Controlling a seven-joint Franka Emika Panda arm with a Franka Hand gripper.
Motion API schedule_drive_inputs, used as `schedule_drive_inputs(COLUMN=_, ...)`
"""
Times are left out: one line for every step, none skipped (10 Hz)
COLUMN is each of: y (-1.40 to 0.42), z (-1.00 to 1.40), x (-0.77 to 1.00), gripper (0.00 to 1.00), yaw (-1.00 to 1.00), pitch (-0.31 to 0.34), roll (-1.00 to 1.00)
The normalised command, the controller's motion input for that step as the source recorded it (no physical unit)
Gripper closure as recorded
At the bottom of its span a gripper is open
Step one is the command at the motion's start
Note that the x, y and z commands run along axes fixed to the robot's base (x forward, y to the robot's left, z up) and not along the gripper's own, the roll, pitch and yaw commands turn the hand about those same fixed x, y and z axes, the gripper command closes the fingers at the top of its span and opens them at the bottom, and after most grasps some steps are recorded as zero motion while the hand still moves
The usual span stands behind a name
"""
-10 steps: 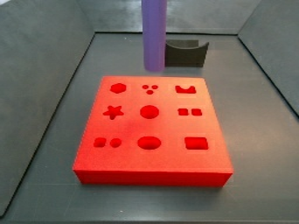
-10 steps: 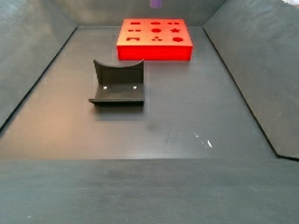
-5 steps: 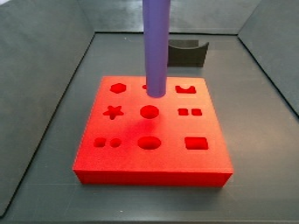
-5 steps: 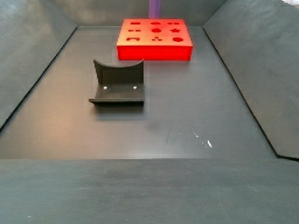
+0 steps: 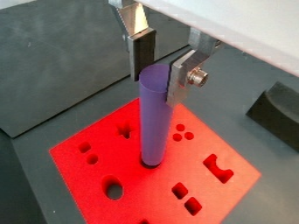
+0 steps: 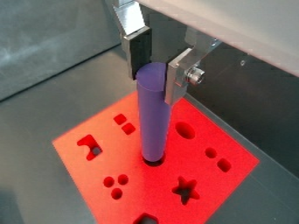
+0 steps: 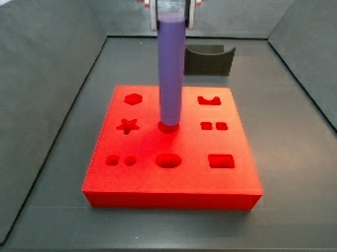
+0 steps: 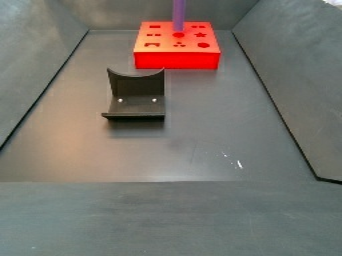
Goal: Insert the round object.
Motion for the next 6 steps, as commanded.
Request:
schedule_drive_inputs(y=-0.02, z=-0.28, x=-0.05, gripper=1.00, yaw=0.00, pitch=-0.014, roll=0.04)
schedule_drive_inputs(y=-0.03, z=-0.24, x=0.00, gripper=1.00, yaw=0.01, pitch=-0.009, roll=0.04)
schedule_drive_inputs(y=-0.03, z=-0.24, x=0.00, gripper=1.00, yaw=0.05, pitch=-0.016, roll=0.05)
schedule_drive_inputs(y=-0.05, z=-0.21, x=0.23, gripper=1.00, yaw=0.16, pitch=-0.034, roll=0.00)
schedule_drive_inputs(y=-0.03, z=-0.22, x=0.24, gripper=1.00, yaw=0.17, pitch=-0.037, roll=0.01)
schedule_drive_inputs(y=-0.03, z=-0.22, x=0.14, gripper=1.00, yaw=0.15, pitch=-0.023, roll=0.03)
